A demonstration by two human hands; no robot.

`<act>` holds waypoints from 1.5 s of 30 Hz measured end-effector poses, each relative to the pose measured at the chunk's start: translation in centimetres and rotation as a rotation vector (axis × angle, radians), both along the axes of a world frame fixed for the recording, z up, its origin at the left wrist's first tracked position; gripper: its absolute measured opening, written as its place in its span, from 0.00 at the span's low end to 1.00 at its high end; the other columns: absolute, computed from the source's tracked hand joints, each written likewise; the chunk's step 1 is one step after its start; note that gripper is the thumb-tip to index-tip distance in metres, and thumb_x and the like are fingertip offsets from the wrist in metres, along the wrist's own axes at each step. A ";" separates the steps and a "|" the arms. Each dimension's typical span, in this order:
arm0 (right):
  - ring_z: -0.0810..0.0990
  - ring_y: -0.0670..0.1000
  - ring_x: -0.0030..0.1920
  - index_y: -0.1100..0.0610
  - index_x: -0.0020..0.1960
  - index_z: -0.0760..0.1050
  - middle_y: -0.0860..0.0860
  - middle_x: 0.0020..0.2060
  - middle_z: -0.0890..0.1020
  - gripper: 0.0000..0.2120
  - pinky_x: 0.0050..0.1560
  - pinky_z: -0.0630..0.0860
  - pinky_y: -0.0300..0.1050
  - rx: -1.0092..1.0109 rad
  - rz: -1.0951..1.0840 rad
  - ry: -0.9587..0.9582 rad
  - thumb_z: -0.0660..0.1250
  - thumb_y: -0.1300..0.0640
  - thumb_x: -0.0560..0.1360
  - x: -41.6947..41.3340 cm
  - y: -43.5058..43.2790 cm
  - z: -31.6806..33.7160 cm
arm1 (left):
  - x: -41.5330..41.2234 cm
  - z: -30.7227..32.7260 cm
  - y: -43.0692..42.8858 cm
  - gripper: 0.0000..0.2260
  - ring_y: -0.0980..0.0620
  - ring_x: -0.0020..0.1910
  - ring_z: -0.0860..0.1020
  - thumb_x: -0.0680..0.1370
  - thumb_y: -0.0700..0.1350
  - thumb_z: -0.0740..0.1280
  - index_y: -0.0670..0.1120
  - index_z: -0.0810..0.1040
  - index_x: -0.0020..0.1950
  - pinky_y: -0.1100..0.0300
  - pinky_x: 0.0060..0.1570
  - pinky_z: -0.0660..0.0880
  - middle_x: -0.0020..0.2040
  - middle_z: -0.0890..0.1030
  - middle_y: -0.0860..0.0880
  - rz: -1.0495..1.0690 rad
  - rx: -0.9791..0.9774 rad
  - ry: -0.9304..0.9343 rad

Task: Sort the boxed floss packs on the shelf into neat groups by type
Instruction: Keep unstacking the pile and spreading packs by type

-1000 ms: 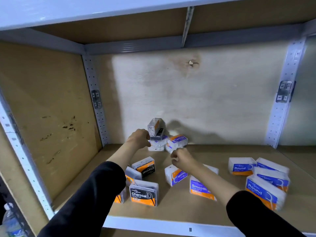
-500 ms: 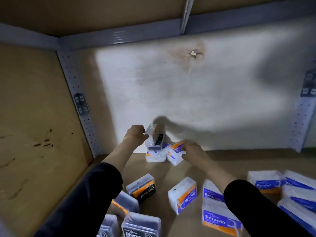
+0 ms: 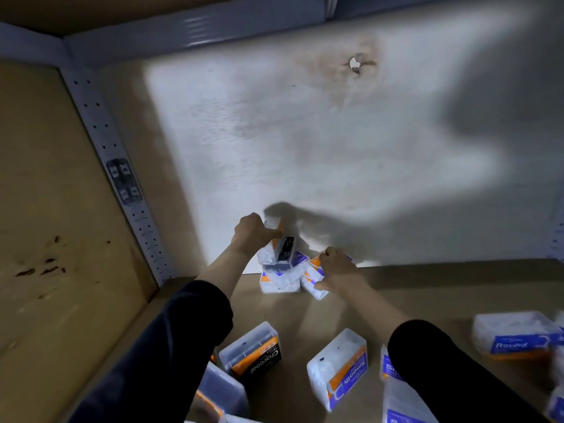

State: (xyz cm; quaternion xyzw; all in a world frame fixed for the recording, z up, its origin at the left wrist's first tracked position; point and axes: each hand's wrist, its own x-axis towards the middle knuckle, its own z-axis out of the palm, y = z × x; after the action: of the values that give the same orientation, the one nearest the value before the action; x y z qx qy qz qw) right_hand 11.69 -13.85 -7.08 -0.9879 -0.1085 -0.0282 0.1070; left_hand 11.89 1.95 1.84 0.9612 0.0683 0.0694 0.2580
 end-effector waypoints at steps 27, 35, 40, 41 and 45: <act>0.64 0.53 0.69 0.63 0.68 0.63 0.58 0.68 0.64 0.23 0.62 0.66 0.46 -0.209 0.225 -0.170 0.61 0.61 0.75 -0.2 -0.4 -1.2 | 2.2 -0.3 2.8 0.09 0.41 0.52 0.75 0.77 0.35 0.55 0.38 0.75 0.49 0.55 0.48 0.71 0.52 0.77 0.39 -0.118 0.164 -0.102; 0.64 0.58 0.68 0.65 0.69 0.62 0.59 0.68 0.63 0.25 0.62 0.72 0.54 -0.221 0.159 -0.146 0.62 0.66 0.72 1.0 0.2 -2.2 | 2.0 2.0 2.6 0.31 0.50 0.70 0.64 0.73 0.29 0.61 0.46 0.61 0.74 0.59 0.63 0.68 0.73 0.62 0.50 -0.636 0.896 -0.033; 0.81 0.57 0.49 0.70 0.50 0.77 0.63 0.50 0.79 0.24 0.42 0.78 0.41 -0.169 0.154 -0.324 0.76 0.59 0.58 0.3 -0.4 -1.8 | 2.3 1.5 2.0 0.23 0.51 0.69 0.65 0.76 0.33 0.62 0.46 0.67 0.70 0.60 0.62 0.68 0.71 0.66 0.52 -0.735 1.039 -0.041; 0.82 0.58 0.45 0.69 0.47 0.78 0.62 0.46 0.81 0.24 0.38 0.77 0.40 -0.124 0.167 -0.355 0.77 0.59 0.54 0.2 -0.7 -1.7 | 2.4 1.5 1.9 0.22 0.52 0.69 0.66 0.76 0.35 0.63 0.46 0.68 0.70 0.61 0.62 0.67 0.71 0.66 0.51 -0.734 1.037 -0.045; 0.73 0.60 0.58 0.68 0.60 0.71 0.62 0.56 0.76 0.25 0.53 0.75 0.46 -0.067 0.268 -0.371 0.66 0.66 0.63 0.4 -2.4 -1.5 | 2.6 1.7 2.1 0.21 0.52 0.67 0.67 0.76 0.43 0.67 0.46 0.69 0.69 0.62 0.62 0.65 0.68 0.70 0.50 -0.691 1.000 -0.041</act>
State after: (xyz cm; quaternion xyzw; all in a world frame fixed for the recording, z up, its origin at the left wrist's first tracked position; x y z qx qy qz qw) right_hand 12.09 -16.24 -8.56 -0.9456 -0.2576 -0.1910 0.0554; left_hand 14.45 4.06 3.52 0.9310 -0.2933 0.0240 -0.2157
